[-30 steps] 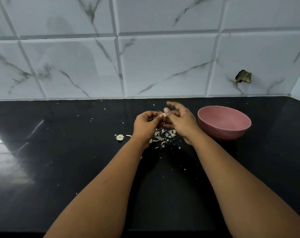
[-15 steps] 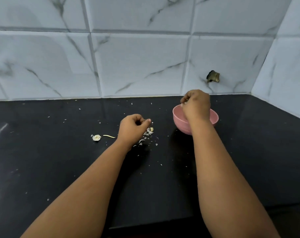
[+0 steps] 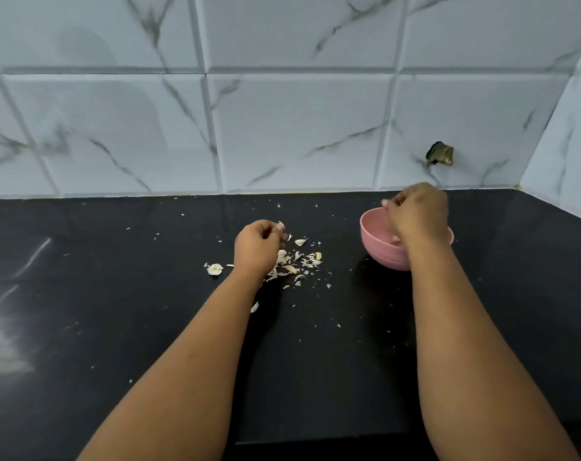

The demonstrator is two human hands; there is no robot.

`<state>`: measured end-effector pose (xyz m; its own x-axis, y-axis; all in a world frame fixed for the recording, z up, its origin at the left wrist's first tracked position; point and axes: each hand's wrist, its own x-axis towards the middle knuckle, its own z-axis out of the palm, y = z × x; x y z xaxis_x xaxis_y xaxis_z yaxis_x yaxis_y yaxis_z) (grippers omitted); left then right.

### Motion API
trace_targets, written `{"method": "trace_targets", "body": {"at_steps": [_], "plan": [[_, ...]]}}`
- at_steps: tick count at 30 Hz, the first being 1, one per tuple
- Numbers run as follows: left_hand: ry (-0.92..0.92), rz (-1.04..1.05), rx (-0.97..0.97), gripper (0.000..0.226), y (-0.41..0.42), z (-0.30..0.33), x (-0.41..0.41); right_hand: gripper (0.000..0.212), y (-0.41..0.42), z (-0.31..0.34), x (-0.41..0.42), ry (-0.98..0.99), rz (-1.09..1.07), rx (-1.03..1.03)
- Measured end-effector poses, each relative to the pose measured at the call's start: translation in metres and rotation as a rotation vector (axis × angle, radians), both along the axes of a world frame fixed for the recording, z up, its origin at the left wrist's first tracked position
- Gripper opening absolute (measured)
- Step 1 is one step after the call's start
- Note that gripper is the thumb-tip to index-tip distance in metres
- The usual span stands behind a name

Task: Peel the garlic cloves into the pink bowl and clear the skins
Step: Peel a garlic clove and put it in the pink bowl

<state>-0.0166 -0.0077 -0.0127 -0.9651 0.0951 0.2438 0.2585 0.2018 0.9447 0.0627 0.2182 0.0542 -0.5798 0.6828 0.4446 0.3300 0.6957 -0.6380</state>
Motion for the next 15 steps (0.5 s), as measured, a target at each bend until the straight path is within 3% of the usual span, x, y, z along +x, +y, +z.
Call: {"method": "trace_targets", "body": {"at_steps": [3, 5, 11, 15], "plan": [[-0.035, 0.06, 0.047, 0.027, -0.005, 0.002, -0.006, 0.027, -0.03, -0.005, -0.004, 0.225, 0.174, 0.222], [-0.042, 0.11, 0.025, 0.027, -0.01, 0.002, -0.009, 0.026, -0.051, -0.013, -0.012, 0.263, 0.308, 0.324], [-0.006, 0.233, 0.101, 0.03, -0.015, -0.003, -0.008, 0.01, -0.07, -0.053, -0.044, -0.038, 0.454, 0.345], [-0.003, 0.174, 0.049, 0.012, -0.015, -0.003, -0.011, 0.049, -0.075, -0.07, -0.06, -0.345, 0.632, 0.308]]}}
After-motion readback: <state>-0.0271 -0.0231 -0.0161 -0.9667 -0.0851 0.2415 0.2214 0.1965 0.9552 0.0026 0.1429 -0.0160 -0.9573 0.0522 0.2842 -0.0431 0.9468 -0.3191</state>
